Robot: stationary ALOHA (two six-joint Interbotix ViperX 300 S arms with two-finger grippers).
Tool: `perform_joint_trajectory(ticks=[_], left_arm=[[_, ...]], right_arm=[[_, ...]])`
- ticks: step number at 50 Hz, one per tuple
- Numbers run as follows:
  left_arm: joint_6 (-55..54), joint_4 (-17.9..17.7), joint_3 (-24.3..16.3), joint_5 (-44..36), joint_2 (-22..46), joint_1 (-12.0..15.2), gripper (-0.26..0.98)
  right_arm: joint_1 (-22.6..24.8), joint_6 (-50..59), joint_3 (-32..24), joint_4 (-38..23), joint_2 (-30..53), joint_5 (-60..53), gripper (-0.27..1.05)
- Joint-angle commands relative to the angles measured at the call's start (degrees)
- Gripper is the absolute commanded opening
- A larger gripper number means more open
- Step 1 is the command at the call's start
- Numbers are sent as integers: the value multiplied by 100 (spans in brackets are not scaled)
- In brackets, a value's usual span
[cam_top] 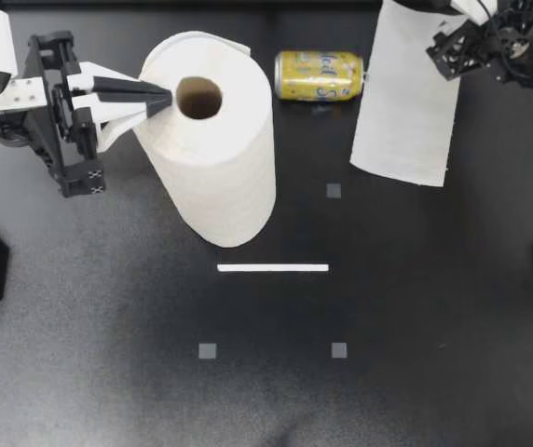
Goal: Pick up a piece of paper towel and place it on the spilled liquid.
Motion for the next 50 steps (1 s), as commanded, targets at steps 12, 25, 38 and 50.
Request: perform_joint_trajectory(ticks=[12,25,38,50], left_arm=[[53,-9,35,-290,-299,62,10],[70,0,79,-694,-800,-237,10],[88,62,220,-1055,-1213,-642,10],[79,62,149,-1055,-1248,-1063,10]], right_arm=[[580,-35,-167,149,-1705,-844,72],[1679,35,-255,325,-2900,-2021,60],[2751,229,-211,580,-3779,-2725,40],[3586,448,-18,624,-4386,-2821,19]])
